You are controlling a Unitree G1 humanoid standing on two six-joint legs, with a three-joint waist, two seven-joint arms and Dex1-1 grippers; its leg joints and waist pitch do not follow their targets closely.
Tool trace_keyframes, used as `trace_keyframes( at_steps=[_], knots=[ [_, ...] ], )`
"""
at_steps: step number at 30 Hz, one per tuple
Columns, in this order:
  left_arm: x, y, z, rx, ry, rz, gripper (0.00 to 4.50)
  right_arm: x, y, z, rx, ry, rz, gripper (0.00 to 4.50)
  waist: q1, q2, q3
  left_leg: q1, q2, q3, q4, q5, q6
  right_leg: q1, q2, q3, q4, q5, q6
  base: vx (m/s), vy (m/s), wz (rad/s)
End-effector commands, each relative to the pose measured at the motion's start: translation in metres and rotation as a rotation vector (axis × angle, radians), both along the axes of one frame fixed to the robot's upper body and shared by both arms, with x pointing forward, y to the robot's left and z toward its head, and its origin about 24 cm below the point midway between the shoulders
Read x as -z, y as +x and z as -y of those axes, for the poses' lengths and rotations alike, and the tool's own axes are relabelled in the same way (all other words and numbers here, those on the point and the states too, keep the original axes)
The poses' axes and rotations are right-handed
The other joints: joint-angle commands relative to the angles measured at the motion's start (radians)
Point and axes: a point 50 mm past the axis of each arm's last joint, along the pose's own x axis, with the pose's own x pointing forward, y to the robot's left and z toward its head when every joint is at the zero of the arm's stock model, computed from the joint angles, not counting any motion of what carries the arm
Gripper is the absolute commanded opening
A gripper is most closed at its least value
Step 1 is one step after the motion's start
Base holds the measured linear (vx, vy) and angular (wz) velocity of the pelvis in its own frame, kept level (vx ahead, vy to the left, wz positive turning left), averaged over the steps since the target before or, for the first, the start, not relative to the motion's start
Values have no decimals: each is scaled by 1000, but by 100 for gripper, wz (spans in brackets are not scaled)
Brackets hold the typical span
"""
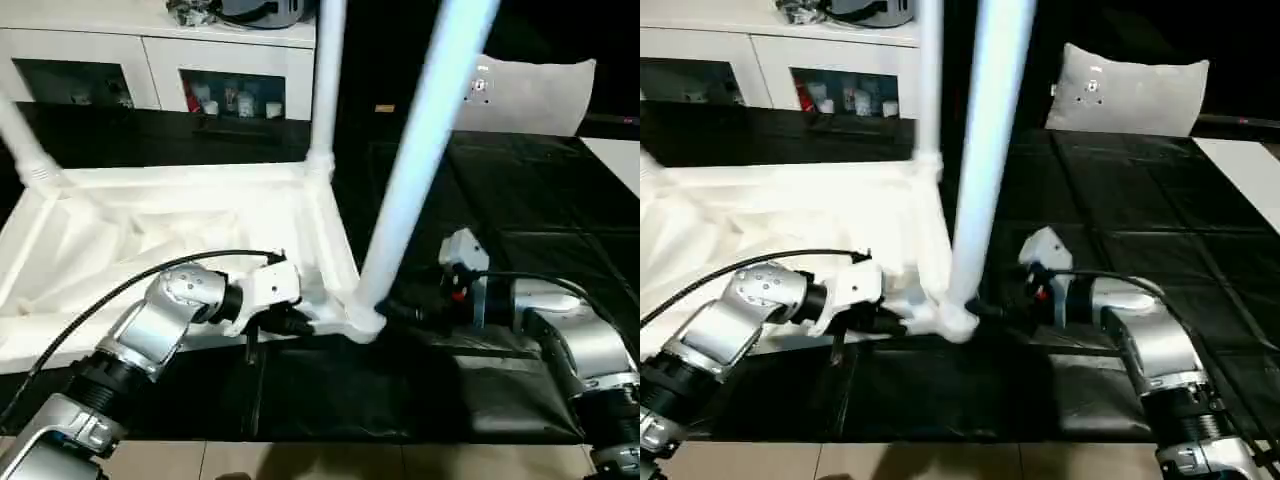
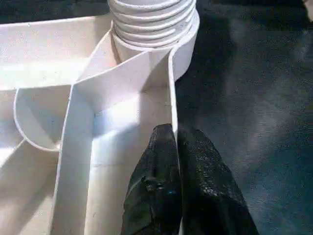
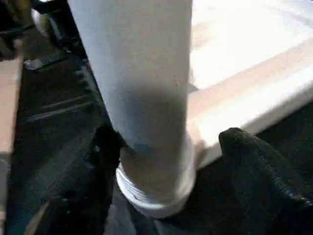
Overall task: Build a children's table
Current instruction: Rotate leg to tighten
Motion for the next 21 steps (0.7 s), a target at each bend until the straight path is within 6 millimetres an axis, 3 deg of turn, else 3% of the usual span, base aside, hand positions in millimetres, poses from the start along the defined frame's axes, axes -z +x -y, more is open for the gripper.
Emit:
trace_keyframes(
  at_steps=[1, 7, 13, 21],
  knots=[
    [8, -9, 6, 86, 30, -41, 0, -2, -2, 0, -36, 11, -7, 314, -2, 6, -59, 6, 58, -12, -66, -128, 54, 48, -88, 51, -64, -90, -247, 0, 0, 0],
    [8, -10, 8, 96, 19, -48, 0, 2, -3, -4, -63, 37, -29, 274, 4, 7, -59, 7, 58, -12, -67, -135, 46, 46, -89, 51, -67, -120, -240, 0, 0, 0],
    [8, -9, 8, 91, 10, -50, 0, 9, -1, -5, -77, 48, -80, 219, 4, 6, -62, 6, 57, -12, -64, -114, 49, 49, -88, 49, -61, -80, -250, 0, 0, 0],
    [6, -5, 13, 19, -41, -59, 0, 23, -4, -7, -48, 75, -137, 197, 3, 6, -58, 7, 57, -12, -67, -146, 35, 48, -89, 48, -68, -149, -240, 0, 0, 0]
  ],
)
